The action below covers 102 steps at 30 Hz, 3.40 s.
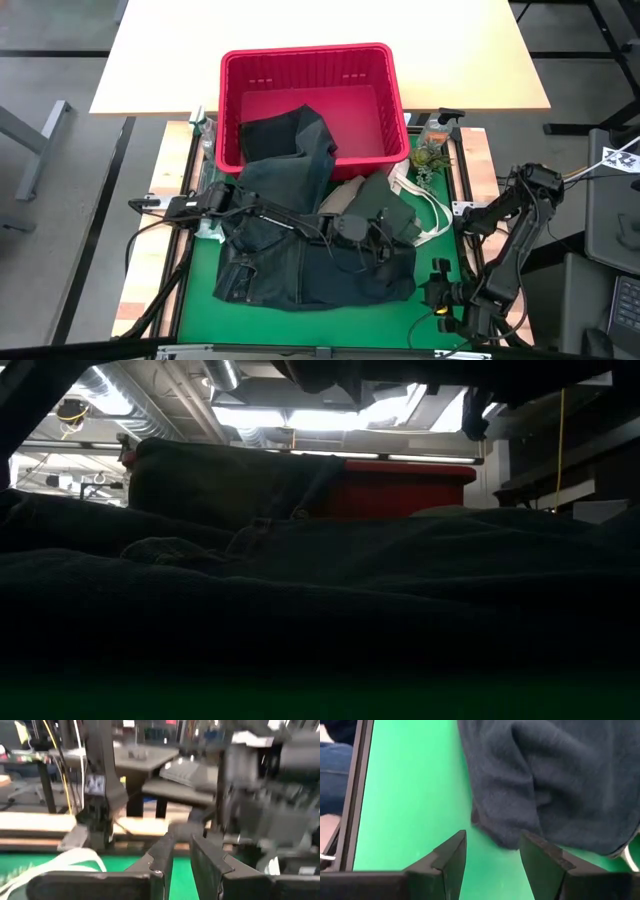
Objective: Fold laundry
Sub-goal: Fold the dark blue pants
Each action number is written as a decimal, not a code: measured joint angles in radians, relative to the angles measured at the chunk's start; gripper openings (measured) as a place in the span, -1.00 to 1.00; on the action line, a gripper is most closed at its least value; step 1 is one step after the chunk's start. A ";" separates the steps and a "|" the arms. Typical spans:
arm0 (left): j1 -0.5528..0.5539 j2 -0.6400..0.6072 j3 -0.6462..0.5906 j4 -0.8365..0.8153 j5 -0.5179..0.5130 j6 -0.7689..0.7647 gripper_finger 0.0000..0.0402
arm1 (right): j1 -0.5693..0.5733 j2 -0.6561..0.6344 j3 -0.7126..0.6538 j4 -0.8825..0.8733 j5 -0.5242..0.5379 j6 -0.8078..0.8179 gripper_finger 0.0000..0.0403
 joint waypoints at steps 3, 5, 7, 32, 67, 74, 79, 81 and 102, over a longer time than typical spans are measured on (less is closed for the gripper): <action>0.000 0.000 0.000 -0.093 -0.001 0.013 -0.71 | 0.000 0.006 0.000 0.006 0.043 0.000 -0.10; -0.002 0.000 -0.001 -0.150 -0.003 0.024 -0.71 | -0.006 0.019 0.000 0.011 0.083 0.000 -0.10; -0.002 0.000 -0.001 -0.184 -0.009 0.027 -0.71 | -0.009 0.043 0.000 0.011 0.091 0.000 -0.10; 0.041 0.159 0.002 -0.258 -0.084 -0.002 -0.71 | -0.007 0.312 0.000 0.139 -0.026 0.120 -0.10; 0.051 0.159 0.000 -0.307 -0.166 0.000 -0.71 | -0.005 0.169 0.000 0.314 -0.153 -0.012 -0.10; 0.051 0.159 -0.001 -0.305 -0.165 0.000 -0.71 | -0.006 0.079 0.000 0.102 0.119 0.061 -0.10; 0.050 0.159 -0.001 -0.304 -0.164 0.000 -0.71 | -0.007 0.089 -0.040 0.123 0.159 0.123 -0.10; 0.050 0.159 -0.001 -0.304 -0.164 0.000 -0.71 | -0.007 0.103 -0.079 0.216 0.128 0.127 -0.10; 0.044 0.124 -0.004 -0.287 -0.158 0.006 -0.71 | -0.007 0.117 -0.150 0.547 -0.091 0.068 -0.10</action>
